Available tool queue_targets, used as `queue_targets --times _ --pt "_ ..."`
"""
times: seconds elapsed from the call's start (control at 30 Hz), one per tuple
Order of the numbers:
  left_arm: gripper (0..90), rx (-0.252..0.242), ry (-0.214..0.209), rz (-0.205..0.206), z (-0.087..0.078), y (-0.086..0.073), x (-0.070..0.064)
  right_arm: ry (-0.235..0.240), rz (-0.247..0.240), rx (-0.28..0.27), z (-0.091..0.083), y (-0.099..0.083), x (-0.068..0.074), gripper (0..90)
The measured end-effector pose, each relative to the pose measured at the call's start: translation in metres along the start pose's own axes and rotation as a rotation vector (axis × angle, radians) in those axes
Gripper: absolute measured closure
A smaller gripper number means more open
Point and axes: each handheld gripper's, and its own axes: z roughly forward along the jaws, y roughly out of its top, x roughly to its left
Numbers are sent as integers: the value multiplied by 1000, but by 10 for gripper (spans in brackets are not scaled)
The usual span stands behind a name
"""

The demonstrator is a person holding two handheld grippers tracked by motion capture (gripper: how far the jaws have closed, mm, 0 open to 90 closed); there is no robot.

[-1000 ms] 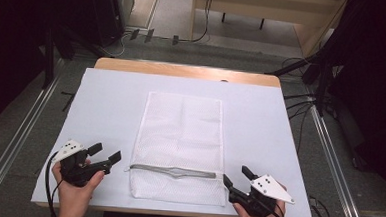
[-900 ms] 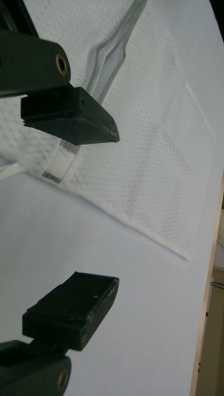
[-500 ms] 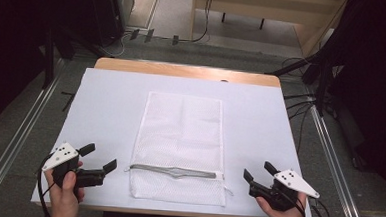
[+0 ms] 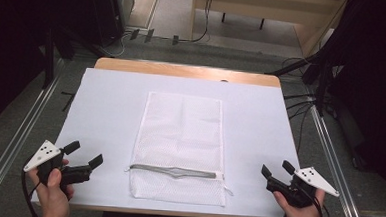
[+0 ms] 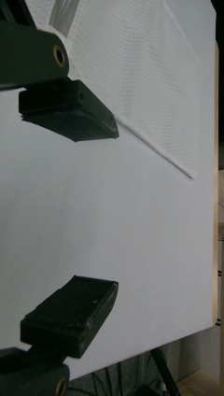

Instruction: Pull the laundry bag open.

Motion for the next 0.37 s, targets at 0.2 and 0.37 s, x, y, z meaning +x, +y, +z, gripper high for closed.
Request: queue_targets --times 0.2,0.37 --pt "0 1 6 6 1 -1 -1 -1 -6 10 2 -1 2 230" --pt "0 9 5 19 3 -1 -3 2 -3 11 2 -1 3 222"
